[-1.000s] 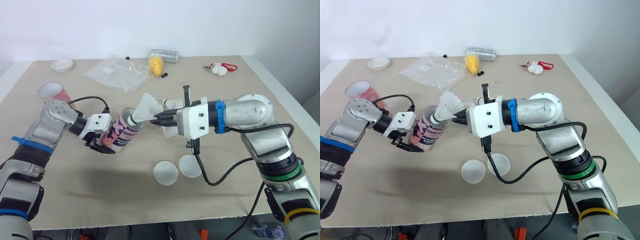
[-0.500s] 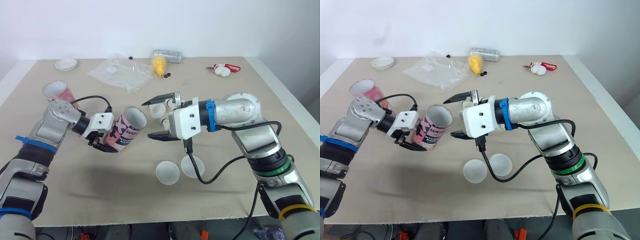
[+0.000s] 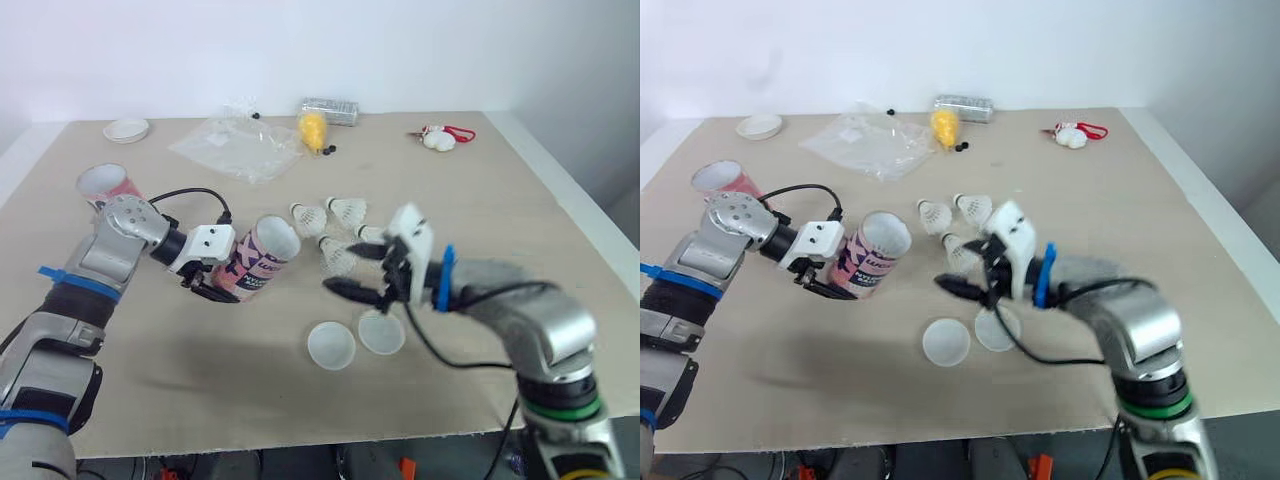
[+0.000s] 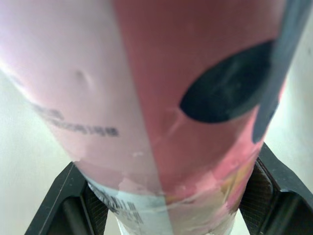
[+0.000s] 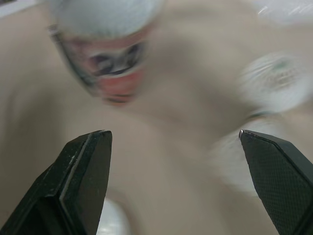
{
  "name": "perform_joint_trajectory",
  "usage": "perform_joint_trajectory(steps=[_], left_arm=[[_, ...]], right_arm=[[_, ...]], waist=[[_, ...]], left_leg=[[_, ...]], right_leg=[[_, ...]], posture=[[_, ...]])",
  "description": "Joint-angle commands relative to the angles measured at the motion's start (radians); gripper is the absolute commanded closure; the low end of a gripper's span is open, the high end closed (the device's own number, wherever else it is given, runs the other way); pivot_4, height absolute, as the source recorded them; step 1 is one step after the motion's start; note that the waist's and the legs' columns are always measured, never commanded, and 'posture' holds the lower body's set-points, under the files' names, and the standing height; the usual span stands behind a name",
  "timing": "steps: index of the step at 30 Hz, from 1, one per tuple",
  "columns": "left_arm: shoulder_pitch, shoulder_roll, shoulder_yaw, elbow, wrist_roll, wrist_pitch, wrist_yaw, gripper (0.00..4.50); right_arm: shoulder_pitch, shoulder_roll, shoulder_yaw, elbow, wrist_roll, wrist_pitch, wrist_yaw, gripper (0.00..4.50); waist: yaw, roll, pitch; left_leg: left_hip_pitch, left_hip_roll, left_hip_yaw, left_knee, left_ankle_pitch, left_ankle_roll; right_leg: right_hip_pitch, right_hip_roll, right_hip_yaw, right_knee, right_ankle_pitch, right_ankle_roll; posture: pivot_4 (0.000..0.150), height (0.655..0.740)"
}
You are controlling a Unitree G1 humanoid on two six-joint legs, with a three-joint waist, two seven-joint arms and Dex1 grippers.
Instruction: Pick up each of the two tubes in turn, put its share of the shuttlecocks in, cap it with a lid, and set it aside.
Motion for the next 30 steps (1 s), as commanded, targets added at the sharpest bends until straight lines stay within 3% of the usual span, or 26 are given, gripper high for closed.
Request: perform_joint_trajectory(steps=[1,7,19,22,28,30], left_arm=[[-0.02,0.006,0.009,-0.03,-0.009,0.015,-0.013,1.47],[-0.041,-0.006,0.013,0.002,-0.001,0.008,-0.008,1.47],[-0.017,0.009,0.029,-0.011,-0.008,0.021,0.003,1.47],[-0.013,0.011,0.03,-0.011,-0.008,0.022,0.008,1.47],[-0.006,0.013,0.032,-0.013,-0.007,0.02,0.014,1.47],[-0.006,0.012,0.032,-0.014,-0.007,0.021,0.016,1.47]], right_arm=[[0.028,0.027,0.016,-0.033,-0.042,-0.014,-0.095,0.04],[-0.006,0.134,0.07,0.057,-0.117,-0.057,-0.216,0.04],[-0.077,0.189,0.085,0.195,-0.184,-0.119,-0.262,0.04],[-0.087,0.197,0.081,0.221,-0.19,-0.128,-0.263,0.87],[-0.094,0.203,0.074,0.248,-0.193,-0.139,-0.259,3.86],[-0.093,0.203,0.074,0.251,-0.192,-0.141,-0.257,4.46]], waist=[[0.0,0.0,0.0],[0.0,0.0,0.0],[0.001,0.0,0.0],[0.001,0.0,0.0],[0.001,0.0,0.0],[0.001,0.0,0.0]], left_leg=[[0.0,0.0,0.0,0.0,0.0,0.0],[0.0,0.0,0.0,0.001,0.0,0.0],[-0.001,0.0,0.0,-0.001,0.0,0.0],[-0.001,0.0,0.0,-0.001,0.0,0.0],[-0.001,0.0,0.0,-0.001,0.0,0.0],[-0.001,0.0,0.0,-0.001,0.0,0.0]], right_leg=[[0.0,0.0,0.0,0.0,0.0,0.0],[0.0,0.001,0.001,0.0,0.001,0.0],[0.0,0.001,0.001,-0.001,0.0,0.0],[0.0,0.001,0.001,-0.001,0.0,0.0],[0.0,0.001,0.001,-0.001,0.0,0.0],[0.0,0.001,0.001,-0.001,0.0,0.0]], posture=[[0.15,0.74],[0.15,0.74],[0.15,0.74],[0.15,0.74],[0.15,0.74],[0.15,0.74]])
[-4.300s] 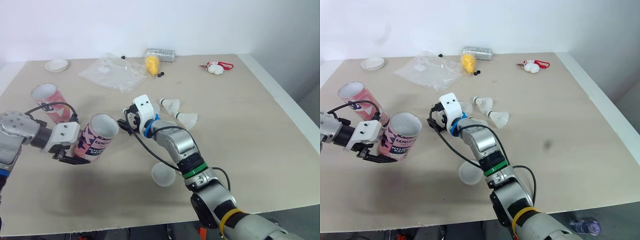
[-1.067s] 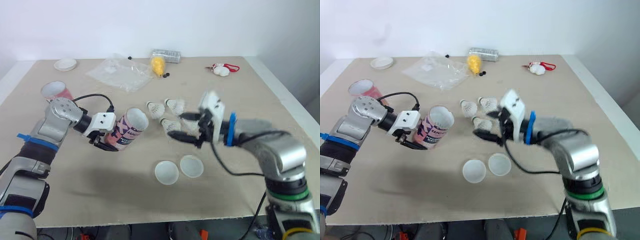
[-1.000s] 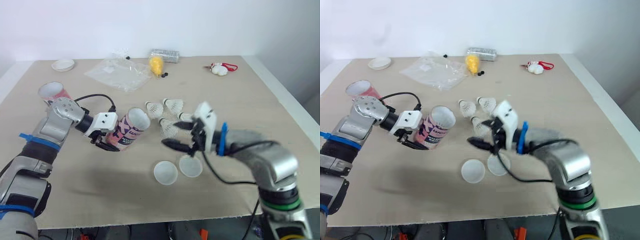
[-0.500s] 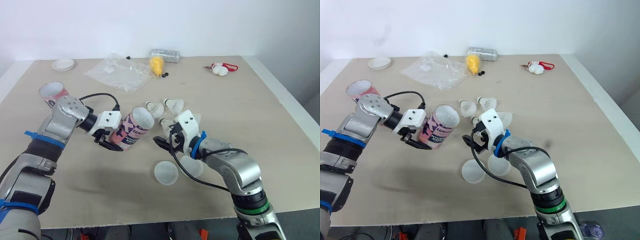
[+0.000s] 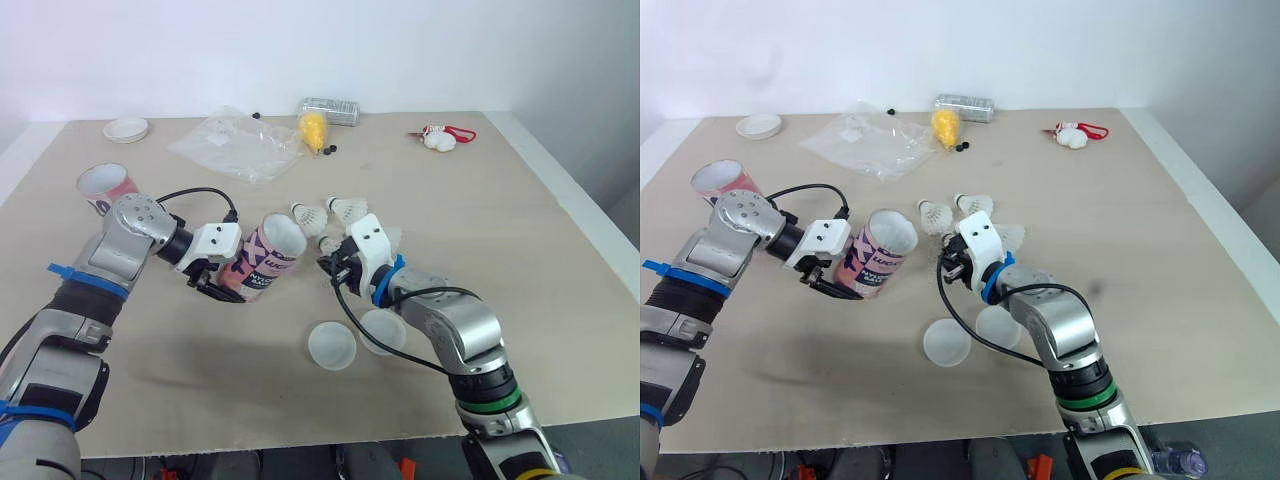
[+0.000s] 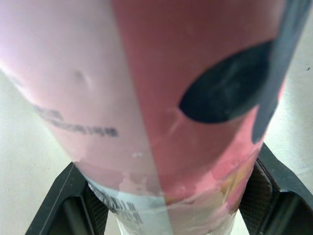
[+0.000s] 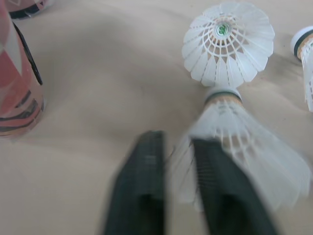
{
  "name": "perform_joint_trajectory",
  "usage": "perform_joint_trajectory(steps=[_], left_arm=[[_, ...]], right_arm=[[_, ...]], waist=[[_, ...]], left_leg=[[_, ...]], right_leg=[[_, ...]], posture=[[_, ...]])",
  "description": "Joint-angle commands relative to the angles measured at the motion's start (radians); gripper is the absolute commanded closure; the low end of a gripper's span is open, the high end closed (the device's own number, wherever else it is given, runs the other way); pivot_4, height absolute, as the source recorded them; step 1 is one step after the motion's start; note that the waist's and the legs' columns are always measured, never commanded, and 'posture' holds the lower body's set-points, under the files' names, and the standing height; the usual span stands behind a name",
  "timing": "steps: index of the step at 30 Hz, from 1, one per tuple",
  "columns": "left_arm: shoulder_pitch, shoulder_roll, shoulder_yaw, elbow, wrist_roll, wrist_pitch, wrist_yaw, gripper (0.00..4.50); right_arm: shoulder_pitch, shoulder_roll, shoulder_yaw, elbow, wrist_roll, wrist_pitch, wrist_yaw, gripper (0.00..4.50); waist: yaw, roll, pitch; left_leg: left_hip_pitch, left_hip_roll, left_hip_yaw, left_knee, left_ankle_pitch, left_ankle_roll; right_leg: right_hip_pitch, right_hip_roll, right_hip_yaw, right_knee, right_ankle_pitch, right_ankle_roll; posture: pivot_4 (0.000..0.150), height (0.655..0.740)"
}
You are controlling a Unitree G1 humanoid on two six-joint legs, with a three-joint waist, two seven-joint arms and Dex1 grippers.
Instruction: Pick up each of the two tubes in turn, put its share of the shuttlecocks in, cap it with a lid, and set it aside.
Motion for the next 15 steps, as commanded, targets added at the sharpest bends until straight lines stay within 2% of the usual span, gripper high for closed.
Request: perform_joint_trajectory(steps=[1,8,12,15], left_arm=[[0.001,0.018,0.03,-0.022,-0.013,-0.001,0.008,1.47],[-0.006,0.014,0.025,-0.013,-0.013,-0.006,0.005,1.47],[-0.014,0.008,0.02,-0.006,-0.012,-0.007,0.0,1.47],[-0.023,0.001,0.016,0.005,-0.009,-0.014,-0.003,1.47]], right_arm=[[-0.017,0.004,-0.022,-0.015,0.002,-0.024,0.007,4.46],[-0.022,-0.057,-0.038,-0.094,0.012,-0.003,0.043,4.46],[-0.073,-0.247,-0.101,-0.213,0.047,0.011,0.161,4.46],[-0.115,-0.38,-0.158,-0.234,0.077,-0.039,0.272,4.46]], waist=[[0.0,0.0,0.0],[0.0,0.0,0.0],[0.001,0.001,0.0],[0.002,0.001,0.001]], left_leg=[[0.0,0.0,0.0,0.0,0.0,0.0],[0.0,0.0,0.0,0.0,0.0,0.0],[-0.001,0.0,0.0,0.0,0.0,0.0],[-0.001,0.0,0.0,0.0,0.0,0.0]], right_leg=[[0.0,0.0,0.0,0.0,0.0,0.0],[0.0,0.0,0.0,0.0,0.0,0.0],[0.0,0.0,0.0,-0.001,0.0,0.0],[0.0,0.0,0.0,-0.001,0.0,0.0]], posture=[[0.15,0.74],[0.15,0.74],[0.15,0.74],[0.15,0.74]])
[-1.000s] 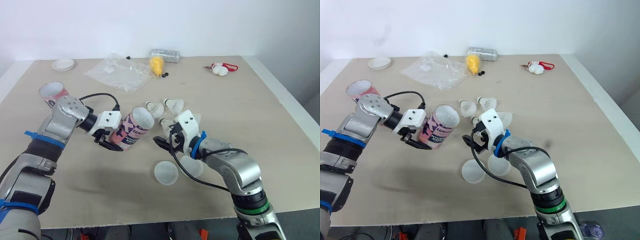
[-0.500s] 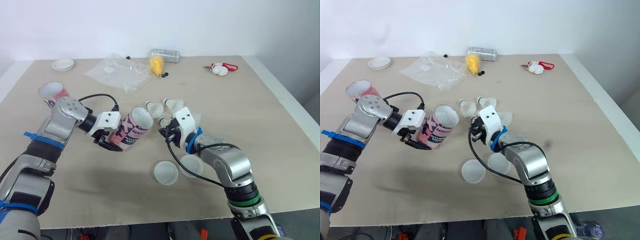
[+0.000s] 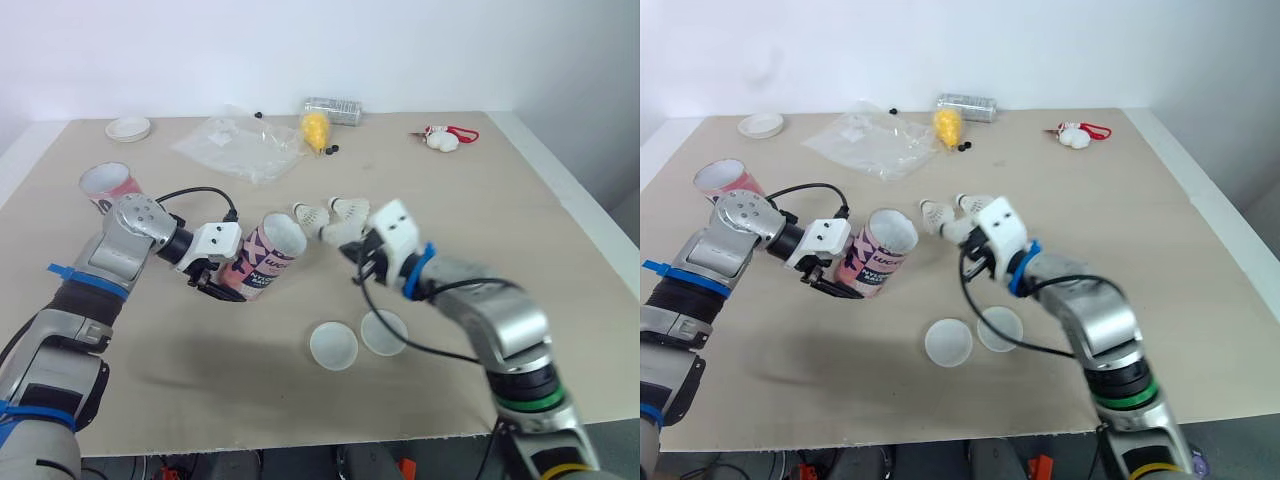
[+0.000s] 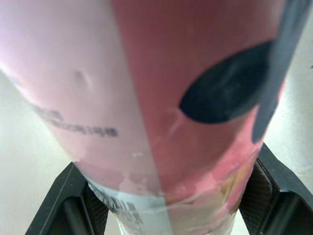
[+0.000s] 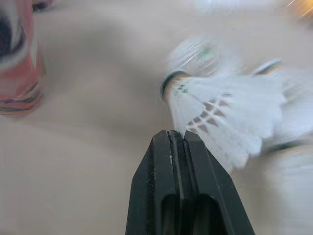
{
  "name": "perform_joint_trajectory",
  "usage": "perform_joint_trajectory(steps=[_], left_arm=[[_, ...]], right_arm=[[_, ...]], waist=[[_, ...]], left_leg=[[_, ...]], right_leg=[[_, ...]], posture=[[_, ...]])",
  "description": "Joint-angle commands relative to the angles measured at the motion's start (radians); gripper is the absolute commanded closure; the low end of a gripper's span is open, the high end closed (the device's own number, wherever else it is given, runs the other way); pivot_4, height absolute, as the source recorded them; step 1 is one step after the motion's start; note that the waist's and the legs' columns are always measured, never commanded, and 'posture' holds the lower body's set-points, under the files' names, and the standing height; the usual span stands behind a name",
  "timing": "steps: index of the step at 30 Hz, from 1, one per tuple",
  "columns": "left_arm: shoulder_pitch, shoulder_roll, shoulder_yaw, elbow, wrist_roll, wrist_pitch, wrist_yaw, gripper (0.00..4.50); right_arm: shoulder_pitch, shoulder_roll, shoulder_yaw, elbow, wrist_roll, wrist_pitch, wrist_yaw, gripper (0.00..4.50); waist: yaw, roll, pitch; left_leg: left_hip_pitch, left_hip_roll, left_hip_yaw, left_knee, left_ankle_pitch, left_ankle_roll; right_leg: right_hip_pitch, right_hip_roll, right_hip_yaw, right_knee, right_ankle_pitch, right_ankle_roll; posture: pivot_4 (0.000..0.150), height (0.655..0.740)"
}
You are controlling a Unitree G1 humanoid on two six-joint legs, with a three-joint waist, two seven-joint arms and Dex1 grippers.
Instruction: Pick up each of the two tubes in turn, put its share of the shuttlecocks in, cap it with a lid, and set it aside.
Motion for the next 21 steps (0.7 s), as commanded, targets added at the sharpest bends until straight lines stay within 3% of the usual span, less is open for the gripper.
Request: perform_joint_trajectory(steps=[1,4,12,21], left_arm=[[-0.025,-0.001,0.014,0.005,-0.008,-0.017,-0.008,1.47],[-0.029,-0.023,0.017,0.014,-0.01,-0.033,0.009,1.47],[-0.07,-0.028,-0.017,0.01,0.028,-0.025,-0.019,1.47],[-0.094,-0.029,-0.056,0.002,0.015,0.01,-0.028,1.47]], right_arm=[[-0.06,-0.138,-0.093,-0.061,0.035,-0.112,0.152,4.46],[-0.07,-0.238,-0.081,-0.031,0.012,-0.329,0.313,4.46],[-0.174,-0.305,0.006,0.112,-0.1,-0.775,0.574,4.46],[-0.25,-0.255,0.092,0.195,-0.156,-0.918,0.668,4.46]], waist=[[0.0,0.0,0.0],[0.001,0.0,0.0],[0.0,0.0,0.0],[0.001,0.0,0.0]], left_leg=[[0.0,0.0,0.0,0.0,0.0,0.0],[0.0,0.0,0.0,-0.001,0.0,0.001],[0.0,0.0,0.001,0.0,-0.001,0.002],[0.0,0.0,0.001,-0.001,-0.001,0.002]], right_leg=[[0.0,0.0,0.0,0.0,0.0,0.0],[0.0,0.0,0.0,-0.001,0.0,0.0],[0.0,0.0,0.001,-0.002,0.0,0.001],[0.0,0.0,0.001,-0.002,-0.001,0.0]], posture=[[0.15,0.74],[0.15,0.74],[0.15,0.74],[0.15,0.74]])
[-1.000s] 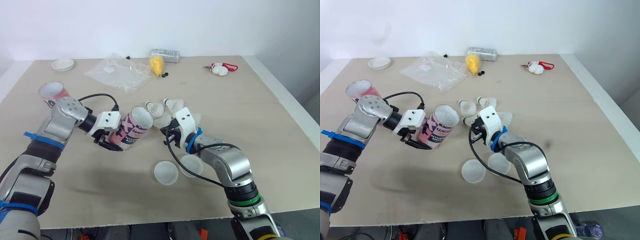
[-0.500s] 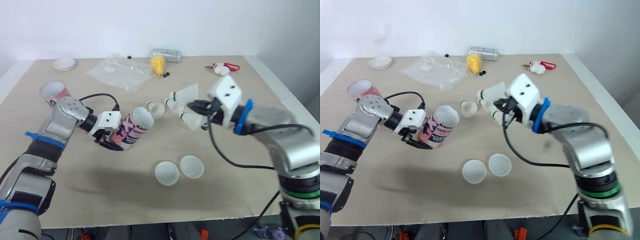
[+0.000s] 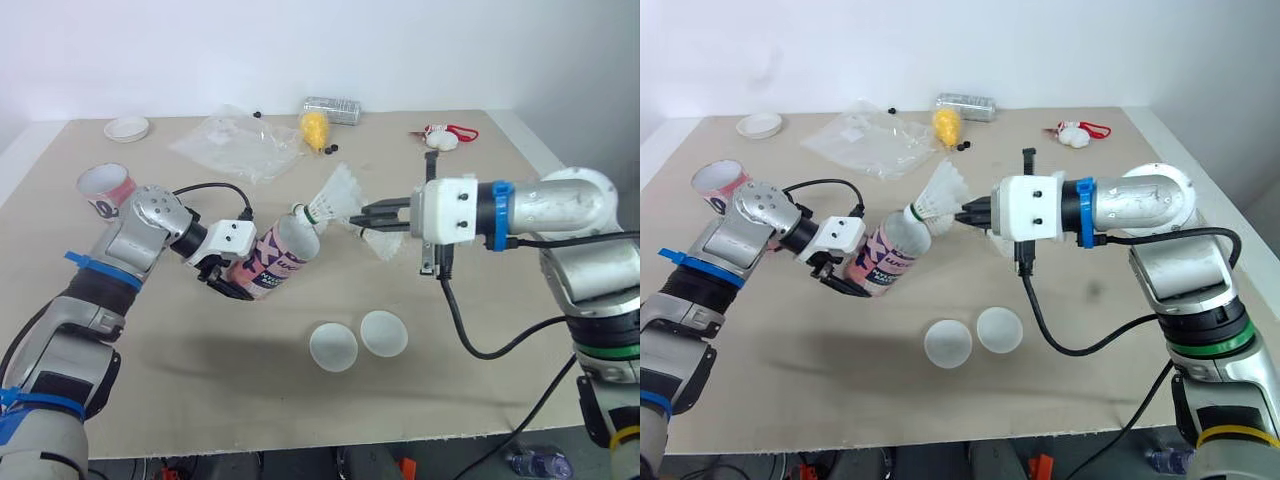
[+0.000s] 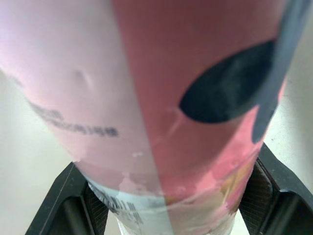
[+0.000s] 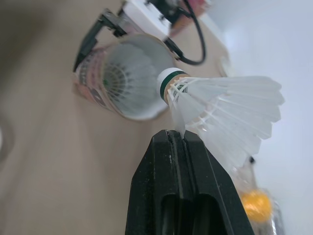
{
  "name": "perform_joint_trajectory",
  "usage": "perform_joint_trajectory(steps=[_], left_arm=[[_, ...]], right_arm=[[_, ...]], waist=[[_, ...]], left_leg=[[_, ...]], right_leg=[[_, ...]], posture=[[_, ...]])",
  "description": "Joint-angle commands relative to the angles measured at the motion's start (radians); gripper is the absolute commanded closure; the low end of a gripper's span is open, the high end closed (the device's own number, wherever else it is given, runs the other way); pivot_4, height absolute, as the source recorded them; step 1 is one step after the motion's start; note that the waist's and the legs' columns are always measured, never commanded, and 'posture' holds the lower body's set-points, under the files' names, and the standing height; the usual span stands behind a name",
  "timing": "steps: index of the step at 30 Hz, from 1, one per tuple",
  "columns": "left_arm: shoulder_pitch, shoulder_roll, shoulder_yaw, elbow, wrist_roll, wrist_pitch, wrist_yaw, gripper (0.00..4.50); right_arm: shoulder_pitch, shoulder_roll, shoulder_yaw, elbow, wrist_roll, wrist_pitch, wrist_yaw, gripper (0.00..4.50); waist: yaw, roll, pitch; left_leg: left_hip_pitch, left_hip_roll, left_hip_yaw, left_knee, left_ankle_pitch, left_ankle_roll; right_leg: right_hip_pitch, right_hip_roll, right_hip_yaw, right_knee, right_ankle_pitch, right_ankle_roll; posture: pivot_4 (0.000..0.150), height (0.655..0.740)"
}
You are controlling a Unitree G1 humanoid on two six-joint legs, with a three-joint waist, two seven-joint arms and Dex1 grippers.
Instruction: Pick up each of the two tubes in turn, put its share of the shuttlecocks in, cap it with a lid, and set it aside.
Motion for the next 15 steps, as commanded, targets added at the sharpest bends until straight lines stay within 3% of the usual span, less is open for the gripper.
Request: perform_joint_trajectory(steps=[1,7,8,9,15], left_arm=[[-0.023,0.002,0.008,-0.019,-0.011,0.008,-0.005,1.47],[-0.016,-0.004,0.017,-0.03,-0.011,0.026,-0.005,1.47],[-0.014,-0.005,0.019,-0.034,-0.012,0.03,-0.003,1.47],[-0.012,-0.005,0.02,-0.036,-0.012,0.033,-0.002,1.47],[0.008,0.005,0.026,-0.064,-0.017,0.049,-0.001,1.47]], right_arm=[[-0.031,0.013,0.009,-0.001,-0.021,-0.05,0.029,4.46],[-0.054,0.06,0.038,0.015,-0.038,-0.069,0.039,4.46],[-0.063,0.077,0.042,0.022,-0.039,-0.074,0.039,3.87],[-0.069,0.088,0.044,0.026,-0.039,-0.077,0.039,3.58],[-0.06,0.103,0.007,0.003,0.05,0.045,0.065,0.87]], waist=[[0.0,0.0,0.0],[0.001,0.0,0.0],[0.001,0.0,0.0],[0.001,0.0,0.0],[0.001,0.0,0.0]], left_leg=[[0.0,0.0,0.0,0.0,0.0,0.0],[0.0,0.0,0.0,0.0,0.0,0.0],[0.0,0.0,0.0,0.0,0.0,0.0],[0.0,0.0,0.0,0.0,0.0,0.0],[0.0,0.0,0.0,0.0,0.0,0.0]], right_leg=[[0.0,0.0,0.0,0.0,0.0,0.0],[0.0,0.0,0.0,0.0,0.0,0.0],[0.0,0.0,0.0,0.0,0.0,0.0],[0.0,0.0,0.0,0.0,0.0,0.0],[0.0,0.0,0.0,0.0,0.0,0.0]], posture=[[0.15,0.74],[0.15,0.74],[0.15,0.74],[0.15,0.74],[0.15,0.74]])
